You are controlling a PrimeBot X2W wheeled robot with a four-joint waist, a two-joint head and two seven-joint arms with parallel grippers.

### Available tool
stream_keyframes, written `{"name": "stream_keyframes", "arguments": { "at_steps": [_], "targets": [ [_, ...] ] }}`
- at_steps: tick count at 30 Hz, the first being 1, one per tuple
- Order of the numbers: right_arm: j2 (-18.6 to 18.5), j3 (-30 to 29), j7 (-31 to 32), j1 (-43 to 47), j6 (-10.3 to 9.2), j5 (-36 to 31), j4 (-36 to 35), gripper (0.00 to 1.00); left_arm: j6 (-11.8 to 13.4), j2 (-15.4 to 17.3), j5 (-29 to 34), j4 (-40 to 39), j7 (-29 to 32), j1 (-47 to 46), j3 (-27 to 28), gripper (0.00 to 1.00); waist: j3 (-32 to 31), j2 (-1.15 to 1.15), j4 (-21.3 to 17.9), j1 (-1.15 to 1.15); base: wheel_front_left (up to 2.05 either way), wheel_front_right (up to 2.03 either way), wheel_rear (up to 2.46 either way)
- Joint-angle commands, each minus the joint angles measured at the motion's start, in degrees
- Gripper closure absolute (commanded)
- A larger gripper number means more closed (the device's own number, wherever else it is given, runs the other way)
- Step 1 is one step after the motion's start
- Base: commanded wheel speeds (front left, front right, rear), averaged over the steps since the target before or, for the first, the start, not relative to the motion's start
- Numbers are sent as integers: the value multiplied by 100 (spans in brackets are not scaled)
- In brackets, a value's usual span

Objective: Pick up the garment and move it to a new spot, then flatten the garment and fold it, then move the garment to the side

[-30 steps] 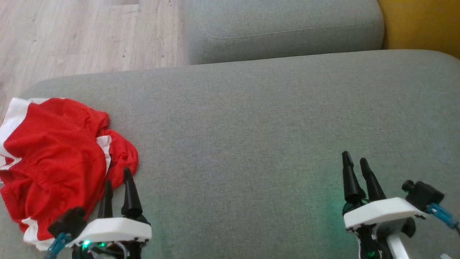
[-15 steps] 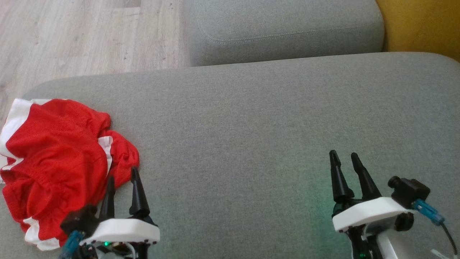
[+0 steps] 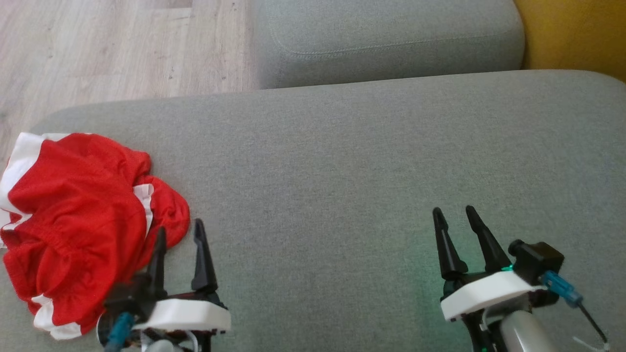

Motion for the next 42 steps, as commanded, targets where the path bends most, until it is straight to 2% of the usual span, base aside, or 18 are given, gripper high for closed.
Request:
{"name": "stream_keyframes", "arguments": {
  "at_steps": [1,18,26,35,42],
  "targets": [
    [-45,162,-113,-357,-4,-231,-172,0,16,38,252,-226,-107,-338,84,0,11,0,-4,0,0,0,0],
    [-51,-53,-380,-387,-4,-1398,-40,0,244,42,1340,-30,-372,-415,-127,0,56,0,23,0,0,0,0],
    [-51,-151,-380,-404,-4,-1362,42,0,297,42,1329,112,-372,-453,-113,0,70,0,-1,0,0,0,0],
    [-51,-122,-380,-409,-4,-1329,68,0,237,42,1291,154,-372,-468,-104,0,63,0,3,0,0,0,0],
    [-51,-118,-380,-384,-4,-1344,63,0,325,42,1332,226,-372,-526,-94,0,107,0,307,0,0,0,0]
  ]
}}
